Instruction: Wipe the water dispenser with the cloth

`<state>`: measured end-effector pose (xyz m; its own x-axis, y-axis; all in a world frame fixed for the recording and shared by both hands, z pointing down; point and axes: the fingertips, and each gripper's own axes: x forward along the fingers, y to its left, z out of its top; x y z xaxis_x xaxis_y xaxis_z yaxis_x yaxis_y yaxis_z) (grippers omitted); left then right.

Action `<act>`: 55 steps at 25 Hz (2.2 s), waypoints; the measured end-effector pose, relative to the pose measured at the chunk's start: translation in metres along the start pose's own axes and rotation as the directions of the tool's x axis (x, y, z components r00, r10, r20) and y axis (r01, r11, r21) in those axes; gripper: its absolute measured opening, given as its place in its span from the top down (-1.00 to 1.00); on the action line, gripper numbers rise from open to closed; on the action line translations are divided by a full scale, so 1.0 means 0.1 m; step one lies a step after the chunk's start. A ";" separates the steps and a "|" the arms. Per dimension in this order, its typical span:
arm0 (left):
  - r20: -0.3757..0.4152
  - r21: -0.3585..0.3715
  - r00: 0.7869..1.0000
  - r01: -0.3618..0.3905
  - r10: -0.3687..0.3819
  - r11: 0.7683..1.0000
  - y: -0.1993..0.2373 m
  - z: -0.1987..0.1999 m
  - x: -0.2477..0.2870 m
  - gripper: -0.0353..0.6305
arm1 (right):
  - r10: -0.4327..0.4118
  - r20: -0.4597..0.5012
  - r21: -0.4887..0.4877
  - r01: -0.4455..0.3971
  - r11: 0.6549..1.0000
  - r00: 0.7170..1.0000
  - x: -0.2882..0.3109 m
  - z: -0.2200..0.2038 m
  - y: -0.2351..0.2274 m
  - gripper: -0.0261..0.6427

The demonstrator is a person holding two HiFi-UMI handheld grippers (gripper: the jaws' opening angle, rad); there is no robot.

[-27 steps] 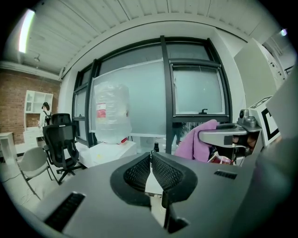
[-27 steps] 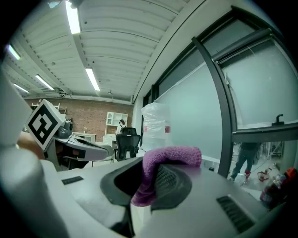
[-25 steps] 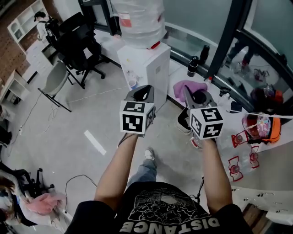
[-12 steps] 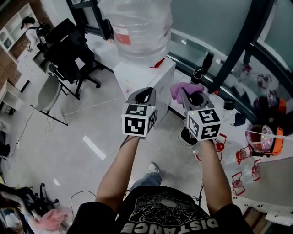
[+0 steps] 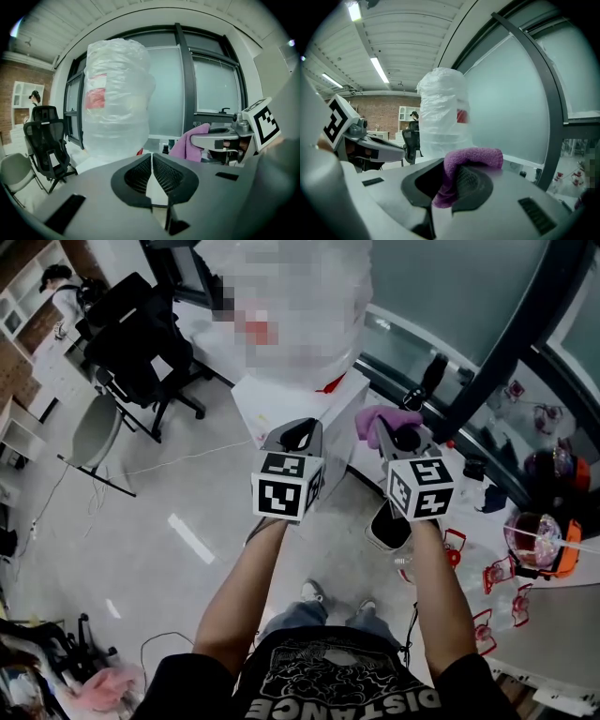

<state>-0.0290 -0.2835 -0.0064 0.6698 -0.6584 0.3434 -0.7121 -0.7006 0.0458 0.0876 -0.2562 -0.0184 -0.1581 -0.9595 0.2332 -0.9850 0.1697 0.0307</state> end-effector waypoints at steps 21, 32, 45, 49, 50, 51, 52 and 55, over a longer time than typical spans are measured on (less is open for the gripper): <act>0.034 -0.028 0.983 -0.180 0.181 0.983 -0.04 -0.58 0.53 0.80 | 0.138 0.035 -0.085 -0.134 0.987 0.990 1.06 -0.67 -0.72 0.78; 0.083 0.015 0.980 -0.184 0.182 0.983 -0.09 -1.11 0.89 0.80 | 0.188 0.133 -0.176 -0.163 0.971 0.973 1.47 -0.97 -0.61 0.78; 0.150 0.054 0.978 -0.155 0.145 0.987 -0.16 -2.03 1.34 0.80 | 0.198 0.236 -0.281 -0.128 0.951 0.951 1.66 -1.61 -0.51 0.78; 0.160 0.057 0.975 -0.163 0.152 0.985 -0.10 -2.28 1.41 0.80 | 0.193 0.255 -0.279 -0.119 0.953 0.947 1.72 -1.82 -0.49 0.78; 0.162 0.058 0.975 -0.166 0.155 0.984 -0.09 -2.34 1.42 0.80 | 0.194 0.259 -0.279 -0.119 0.953 0.946 1.73 -1.88 -0.48 0.78; 0.164 0.059 0.974 -0.170 0.158 0.984 -0.07 -2.39 1.44 0.80 | 0.196 0.263 -0.277 -0.120 0.953 0.945 1.74 -1.94 -0.47 0.78; 0.167 0.059 0.973 -0.173 0.161 0.983 -0.07 -2.44 1.46 0.80 | 0.198 0.267 -0.275 -0.122 0.954 0.943 1.75 -2.00 -0.47 0.78; 0.171 0.064 0.971 -0.182 0.169 0.981 -0.08 -2.63 1.52 0.80 | 0.210 0.267 -0.277 -0.134 0.951 0.940 1.77 -2.22 -0.45 0.78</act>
<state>0.0231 -0.3052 0.2917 0.5661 -0.8044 0.1804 -0.8071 -0.5853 -0.0771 0.1192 -0.3839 0.2373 -0.3740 -0.9268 -0.0340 -0.8969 0.3521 0.2677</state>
